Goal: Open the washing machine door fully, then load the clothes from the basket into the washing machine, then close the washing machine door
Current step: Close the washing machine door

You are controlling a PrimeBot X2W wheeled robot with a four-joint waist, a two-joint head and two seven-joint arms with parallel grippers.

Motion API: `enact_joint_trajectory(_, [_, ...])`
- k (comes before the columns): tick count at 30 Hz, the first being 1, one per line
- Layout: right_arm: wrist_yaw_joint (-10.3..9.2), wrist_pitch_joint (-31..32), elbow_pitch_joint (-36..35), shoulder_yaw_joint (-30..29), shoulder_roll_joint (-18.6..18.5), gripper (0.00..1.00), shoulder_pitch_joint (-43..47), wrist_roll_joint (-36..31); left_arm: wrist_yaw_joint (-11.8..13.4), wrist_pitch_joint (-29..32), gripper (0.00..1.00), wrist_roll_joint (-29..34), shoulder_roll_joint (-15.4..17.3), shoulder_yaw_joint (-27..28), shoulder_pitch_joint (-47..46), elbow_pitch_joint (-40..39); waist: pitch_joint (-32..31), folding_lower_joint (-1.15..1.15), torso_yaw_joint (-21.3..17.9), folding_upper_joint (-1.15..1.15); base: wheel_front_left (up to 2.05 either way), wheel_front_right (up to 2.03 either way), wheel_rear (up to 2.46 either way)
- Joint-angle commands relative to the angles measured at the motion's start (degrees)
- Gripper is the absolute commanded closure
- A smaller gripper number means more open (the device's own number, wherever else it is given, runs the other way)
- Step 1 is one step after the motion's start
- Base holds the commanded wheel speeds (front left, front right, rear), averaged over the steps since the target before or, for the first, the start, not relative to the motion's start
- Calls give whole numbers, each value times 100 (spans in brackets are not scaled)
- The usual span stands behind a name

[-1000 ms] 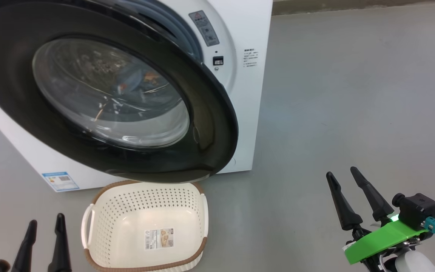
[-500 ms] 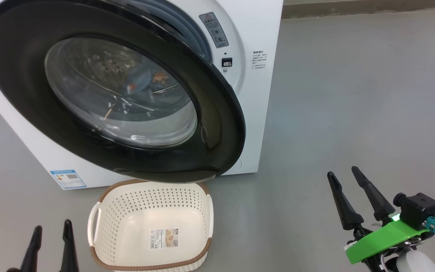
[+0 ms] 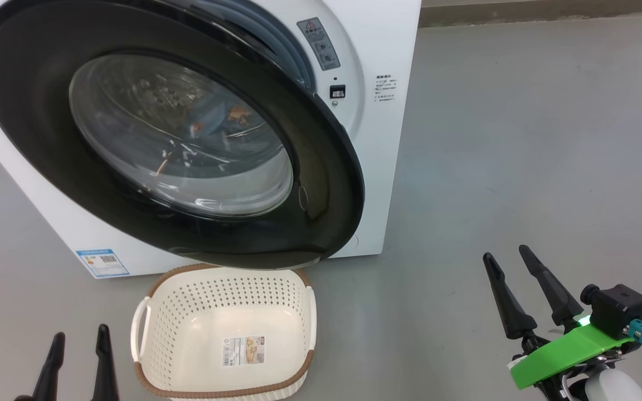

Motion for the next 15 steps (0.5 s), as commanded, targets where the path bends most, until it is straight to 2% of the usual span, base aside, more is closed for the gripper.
enact_joint_trajectory(1, [9, -28, -143, 111, -63, 0, 3, -22, -20, -70, 0, 49, 26, 197, -194, -129, -2, 0, -1, 0, 0, 0, 0])
enact_joint_trajectory(15, [9, -28, -138, 135, -59, 0, 18, -23, -29, -70, 0, 66, 0, 148, -191, -132, -8, 0, -3, 0, 0, 0, 0])
